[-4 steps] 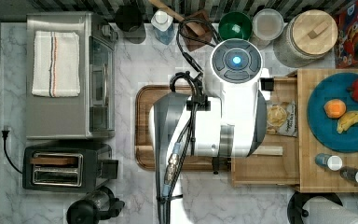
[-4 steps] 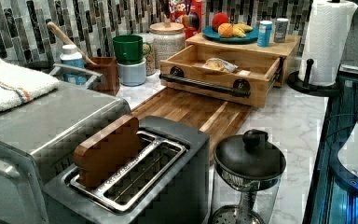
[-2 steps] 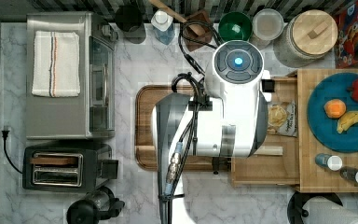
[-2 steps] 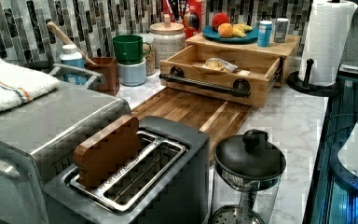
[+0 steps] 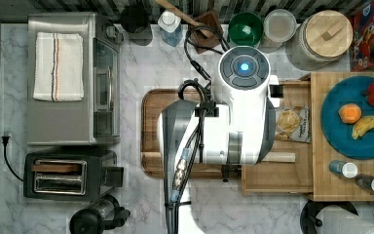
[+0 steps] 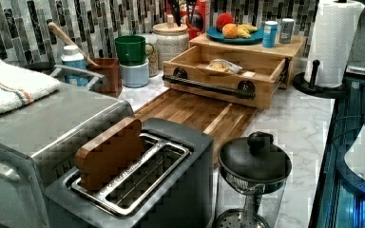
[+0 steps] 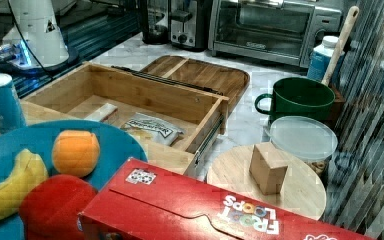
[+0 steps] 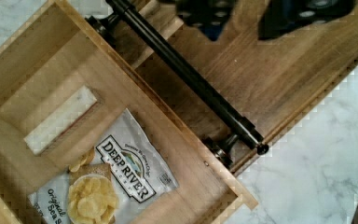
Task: Close the drawer.
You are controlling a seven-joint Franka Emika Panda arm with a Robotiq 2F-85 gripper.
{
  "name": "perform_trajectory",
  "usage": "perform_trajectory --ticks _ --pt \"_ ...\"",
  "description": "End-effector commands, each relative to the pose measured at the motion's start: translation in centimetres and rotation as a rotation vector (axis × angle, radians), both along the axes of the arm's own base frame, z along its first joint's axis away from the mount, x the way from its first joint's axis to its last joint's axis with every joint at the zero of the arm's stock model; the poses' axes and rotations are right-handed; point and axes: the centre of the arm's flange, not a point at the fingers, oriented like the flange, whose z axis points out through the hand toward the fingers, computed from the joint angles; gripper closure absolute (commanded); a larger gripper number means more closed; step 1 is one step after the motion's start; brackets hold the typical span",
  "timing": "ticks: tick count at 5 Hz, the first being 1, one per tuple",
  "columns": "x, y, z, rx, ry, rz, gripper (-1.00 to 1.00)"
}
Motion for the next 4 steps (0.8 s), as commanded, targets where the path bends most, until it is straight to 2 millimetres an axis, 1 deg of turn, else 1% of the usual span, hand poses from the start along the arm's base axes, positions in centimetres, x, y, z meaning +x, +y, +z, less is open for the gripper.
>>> perform_trajectory --ticks 1,2,3,4 --pt "-1.1 8.3 -4.3 0.095 -0.026 0.463 -1.0" --pt "-2.1 10.4 -7.1 0.108 -0.048 0.538 -1.0" --pt "-2.5 11.9 -9.1 0.125 -0.024 0.581 1.0" --pt "-3.3 11.1 -11.4 0.131 -0.029 0.667 1.0"
